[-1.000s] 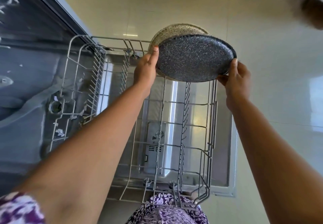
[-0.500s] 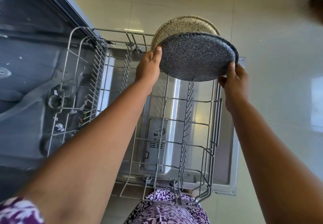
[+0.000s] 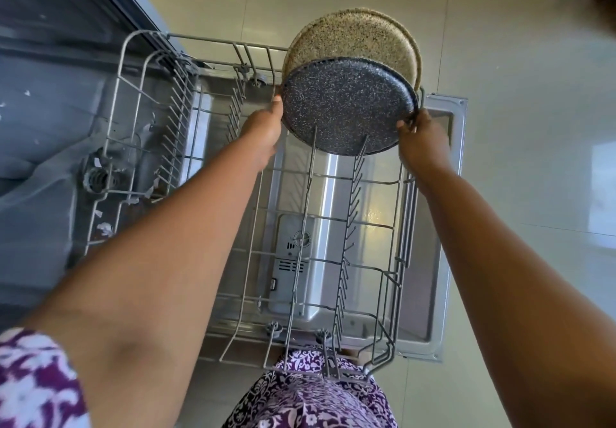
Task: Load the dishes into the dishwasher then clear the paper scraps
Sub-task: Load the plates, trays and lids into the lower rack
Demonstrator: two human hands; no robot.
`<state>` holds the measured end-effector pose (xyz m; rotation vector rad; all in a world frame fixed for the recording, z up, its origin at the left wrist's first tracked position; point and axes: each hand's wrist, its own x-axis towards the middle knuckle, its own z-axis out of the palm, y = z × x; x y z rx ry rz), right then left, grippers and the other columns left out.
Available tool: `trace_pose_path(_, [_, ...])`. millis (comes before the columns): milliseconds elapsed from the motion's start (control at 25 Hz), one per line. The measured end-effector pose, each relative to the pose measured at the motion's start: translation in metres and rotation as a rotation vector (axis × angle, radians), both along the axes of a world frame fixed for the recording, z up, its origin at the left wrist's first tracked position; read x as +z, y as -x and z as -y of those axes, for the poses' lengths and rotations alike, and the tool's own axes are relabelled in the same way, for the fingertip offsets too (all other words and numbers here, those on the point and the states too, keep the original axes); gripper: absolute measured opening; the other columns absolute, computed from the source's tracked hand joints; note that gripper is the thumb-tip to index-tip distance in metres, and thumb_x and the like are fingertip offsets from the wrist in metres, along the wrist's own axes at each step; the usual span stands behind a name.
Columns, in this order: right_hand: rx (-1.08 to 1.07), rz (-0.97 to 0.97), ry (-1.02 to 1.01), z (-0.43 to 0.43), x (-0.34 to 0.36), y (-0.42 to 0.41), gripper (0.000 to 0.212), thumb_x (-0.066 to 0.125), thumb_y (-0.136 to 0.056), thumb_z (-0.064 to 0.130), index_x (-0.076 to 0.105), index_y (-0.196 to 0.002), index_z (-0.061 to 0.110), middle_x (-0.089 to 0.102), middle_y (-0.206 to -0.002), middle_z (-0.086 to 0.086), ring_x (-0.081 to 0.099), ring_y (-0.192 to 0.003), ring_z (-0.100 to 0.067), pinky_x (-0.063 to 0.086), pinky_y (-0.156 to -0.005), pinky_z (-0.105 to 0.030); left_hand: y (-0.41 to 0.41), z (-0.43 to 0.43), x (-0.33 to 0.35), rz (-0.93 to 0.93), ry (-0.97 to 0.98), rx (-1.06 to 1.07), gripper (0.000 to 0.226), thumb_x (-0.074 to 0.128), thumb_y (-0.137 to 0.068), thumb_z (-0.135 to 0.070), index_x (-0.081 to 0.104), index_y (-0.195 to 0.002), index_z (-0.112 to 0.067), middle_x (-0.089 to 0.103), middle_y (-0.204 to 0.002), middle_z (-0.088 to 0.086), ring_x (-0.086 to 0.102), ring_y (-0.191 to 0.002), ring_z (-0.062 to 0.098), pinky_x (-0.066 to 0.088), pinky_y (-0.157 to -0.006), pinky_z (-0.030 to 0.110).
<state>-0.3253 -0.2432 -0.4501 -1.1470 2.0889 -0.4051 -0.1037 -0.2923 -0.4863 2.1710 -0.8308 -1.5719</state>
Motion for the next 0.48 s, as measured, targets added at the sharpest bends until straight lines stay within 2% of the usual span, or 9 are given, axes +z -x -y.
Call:
trace_pose_path(120, [0.034,-0.073,0.024,-0.02,0.002,-0.013,0.054,0.047,-0.095,0.021,0.027,-0.143,0.006,0.046,-0.14,-0.013,0.046,-0.124,-0.032,0.038,-0.1,-0.036,0.001,-0.036,-0.001,0.042,0.055,0.014,0.056,0.033,-0.095,-0.056,0.06,-0.11,-0.009,0.061,-0.114,0.014,0.057,-0.105,0.031,0.045,-0.097,0.044])
trace_pose_path(200, [0.106,-0.108,0.051,-0.036,0.005,-0.022,0.066,0.049,-0.093,0.02,0.016,-0.147,0.004,0.032,-0.15,-0.012,0.035,-0.134,-0.03,0.028,-0.112,-0.036,0.004,-0.066,0.003,0.043,0.068,-0.01,0.049,0.033,-0.096,-0.054,0.058,-0.086,-0.014,0.061,-0.1,0.014,0.058,-0.092,0.028,0.048,-0.087,0.042])
trace_pose_path(240, [0.147,-0.129,0.046,-0.044,0.008,-0.028,0.068,0.049,-0.093,0.021,0.013,-0.148,0.003,0.026,-0.153,-0.012,0.029,-0.138,-0.028,0.022,-0.115,-0.038,0.005,-0.081,0.006,0.038,0.075,-0.029,0.047,0.032,-0.097,-0.053,0.054,-0.078,-0.016,0.058,-0.087,0.012,0.054,-0.082,0.025,0.047,-0.076,0.039])
trace_pose_path(280, [0.187,-0.159,0.025,-0.051,0.012,-0.033,0.068,0.049,-0.094,0.022,0.012,-0.148,0.003,0.022,-0.154,-0.012,0.022,-0.141,-0.026,0.014,-0.118,-0.039,0.006,-0.095,0.008,0.019,0.084,-0.031,0.046,0.032,-0.097,-0.052,0.051,-0.075,-0.017,0.053,-0.076,0.009,0.049,-0.073,0.022,0.042,-0.066,0.035])
trace_pose_path(360, [0.262,-0.21,-0.035,-0.068,0.02,-0.047,0.068,0.045,-0.096,0.026,0.009,-0.148,0.003,0.016,-0.156,-0.01,0.012,-0.144,-0.024,0.002,-0.117,-0.04,0.004,-0.118,0.016,-0.019,0.106,0.018,0.044,0.037,-0.097,-0.05,0.052,-0.074,-0.015,0.046,-0.064,0.002,0.043,-0.063,0.019,0.032,-0.06,0.031])
trace_pose_path(480, [0.348,-0.154,-0.066,-0.094,0.038,-0.075,0.066,0.044,-0.097,0.026,0.01,-0.148,0.002,0.013,-0.157,-0.01,0.007,-0.145,-0.025,0.001,-0.118,-0.038,-0.003,-0.145,0.04,0.034,0.139,0.041,0.044,0.037,-0.097,-0.047,0.056,-0.082,-0.01,0.047,-0.065,0.003,0.044,-0.06,0.019,0.032,-0.059,0.029])
